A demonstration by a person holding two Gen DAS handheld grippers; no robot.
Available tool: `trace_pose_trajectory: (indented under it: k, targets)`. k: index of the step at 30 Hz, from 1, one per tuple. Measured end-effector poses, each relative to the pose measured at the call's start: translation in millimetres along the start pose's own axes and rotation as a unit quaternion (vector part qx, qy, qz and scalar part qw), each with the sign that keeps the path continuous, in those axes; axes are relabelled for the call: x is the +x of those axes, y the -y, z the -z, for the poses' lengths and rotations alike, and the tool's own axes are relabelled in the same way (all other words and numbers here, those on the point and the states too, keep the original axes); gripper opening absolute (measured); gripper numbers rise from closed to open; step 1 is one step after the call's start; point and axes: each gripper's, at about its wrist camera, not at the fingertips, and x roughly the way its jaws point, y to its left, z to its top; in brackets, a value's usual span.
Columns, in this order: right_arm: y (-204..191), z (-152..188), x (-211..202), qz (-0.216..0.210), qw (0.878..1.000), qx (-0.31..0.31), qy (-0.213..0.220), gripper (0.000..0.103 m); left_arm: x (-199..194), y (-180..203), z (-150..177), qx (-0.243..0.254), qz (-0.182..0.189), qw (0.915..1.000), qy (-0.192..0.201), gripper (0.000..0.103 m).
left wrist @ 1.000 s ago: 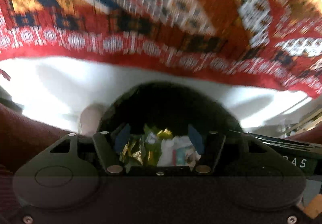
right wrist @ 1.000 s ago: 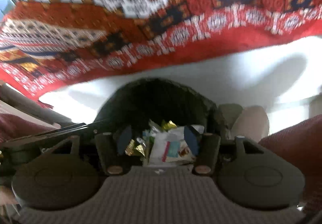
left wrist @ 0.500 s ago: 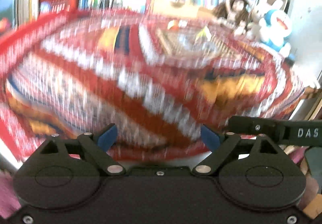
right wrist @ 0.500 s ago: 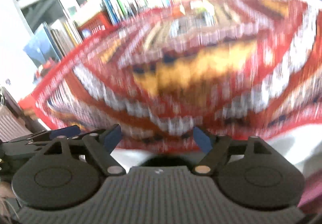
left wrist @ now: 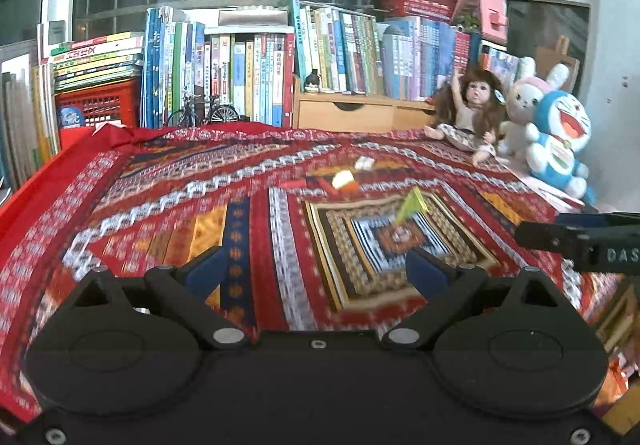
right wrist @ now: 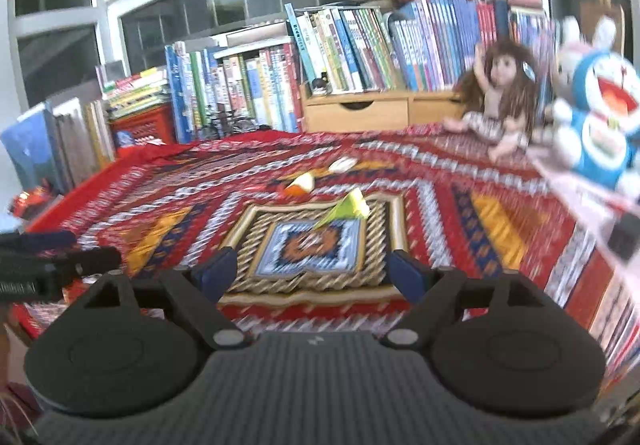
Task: Collect trash
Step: 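Move both tools back over the table toward the remaining trash, then grasp the yellow-green wrapper with the right gripper while the left reaches toward the fruit piece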
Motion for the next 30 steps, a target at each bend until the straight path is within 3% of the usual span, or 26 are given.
trace_pose_trajectory:
  k: [4, 9, 13, 18, 27, 30]
  targets:
    - [6, -23, 25, 0.017, 1.0, -0.026, -0.003, 0.091, 44, -3, -28, 0.0, -0.004, 1.0, -0.007, 0.096]
    - [20, -42, 69, 0.024, 0.999, -0.021, -0.027, 0.091, 113, -19, -54, -0.037, -0.018, 0.9984, -0.039, 0.096]
    - [32, -47, 107, 0.013, 0.998, -0.003, -0.054, 0.091, 169, -34, -67, -0.072, -0.031, 0.9948, -0.065, 0.094]
    - [27, -44, 148, -0.002, 0.995, -0.037, -0.089, 0.091, 234, -48, -76, -0.115, -0.044, 0.9867, -0.106, 0.093]
    - [8, -40, 202, -0.015, 0.987, -0.092, -0.132, 0.097, 303, -47, -83, -0.127, -0.05, 0.9819, -0.131, 0.09]
    - [7, -39, 215, -0.016, 0.986, -0.094, -0.137, 0.097, 315, -45, -82, -0.127, -0.052, 0.9806, -0.14, 0.081]
